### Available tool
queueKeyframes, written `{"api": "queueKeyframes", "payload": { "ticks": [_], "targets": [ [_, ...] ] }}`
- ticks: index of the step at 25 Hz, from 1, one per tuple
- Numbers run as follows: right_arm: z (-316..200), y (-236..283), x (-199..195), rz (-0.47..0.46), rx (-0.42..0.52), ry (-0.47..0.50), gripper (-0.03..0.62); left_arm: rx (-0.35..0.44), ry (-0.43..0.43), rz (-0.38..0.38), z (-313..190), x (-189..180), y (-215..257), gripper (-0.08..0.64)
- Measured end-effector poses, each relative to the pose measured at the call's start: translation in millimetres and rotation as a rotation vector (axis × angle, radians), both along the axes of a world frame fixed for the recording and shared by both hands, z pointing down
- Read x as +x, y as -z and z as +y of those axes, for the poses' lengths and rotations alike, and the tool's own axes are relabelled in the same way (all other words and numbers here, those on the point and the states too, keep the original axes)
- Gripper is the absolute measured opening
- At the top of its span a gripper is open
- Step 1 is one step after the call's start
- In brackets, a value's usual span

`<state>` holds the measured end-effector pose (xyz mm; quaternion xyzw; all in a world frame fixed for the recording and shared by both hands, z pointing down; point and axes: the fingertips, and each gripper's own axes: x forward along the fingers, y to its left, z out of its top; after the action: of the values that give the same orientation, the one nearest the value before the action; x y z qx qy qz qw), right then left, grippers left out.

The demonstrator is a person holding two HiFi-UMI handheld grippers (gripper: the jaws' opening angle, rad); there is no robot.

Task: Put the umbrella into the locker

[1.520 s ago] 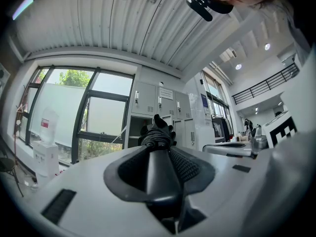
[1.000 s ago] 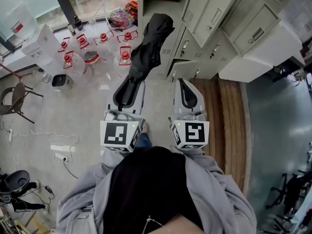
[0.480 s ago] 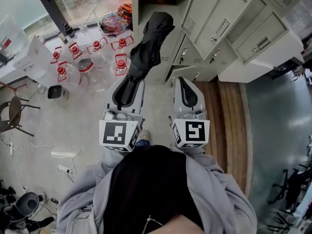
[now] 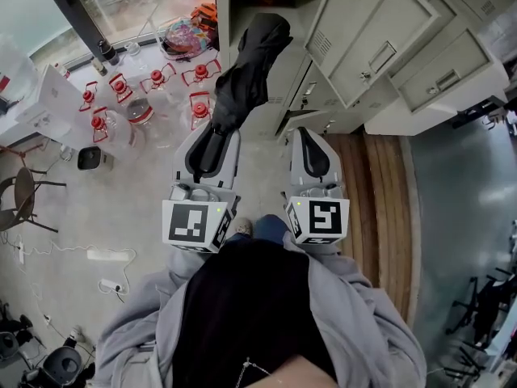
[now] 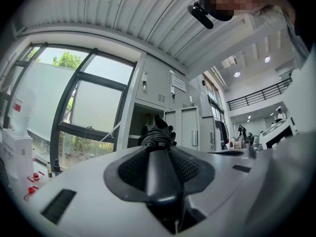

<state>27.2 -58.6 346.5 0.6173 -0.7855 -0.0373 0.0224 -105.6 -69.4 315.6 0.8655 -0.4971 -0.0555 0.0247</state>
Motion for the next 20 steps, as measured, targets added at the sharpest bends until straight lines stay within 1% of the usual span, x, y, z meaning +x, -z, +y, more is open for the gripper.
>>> {"api": "queueKeyframes", "payload": {
  "ticks": [6, 9, 13, 20],
  "targets": [
    [-26.0, -2.8, 4.2, 0.001, 0.001, 0.009, 0.003, 0.013, 0.004, 0.009, -23.5, 2.8, 2.9, 0.138],
    [-42.2, -0.5, 8.3, 0.007, 0.020, 0.017, 0.003, 0.024, 0.005, 0.010, -38.1, 8.2, 3.2, 0.138],
    [-73.2, 3.8, 16.7, 0.011, 0.042, 0.031, 0.003, 0.034, 0.006, 0.009, -63.9, 18.4, 3.9, 0.138],
    [-126.4, 6.0, 27.2, 0.016, 0.042, 0.049, 0.003, 0.045, 0.008, 0.018, -105.7, 30.5, 13.1, 0.138]
  ]
}}
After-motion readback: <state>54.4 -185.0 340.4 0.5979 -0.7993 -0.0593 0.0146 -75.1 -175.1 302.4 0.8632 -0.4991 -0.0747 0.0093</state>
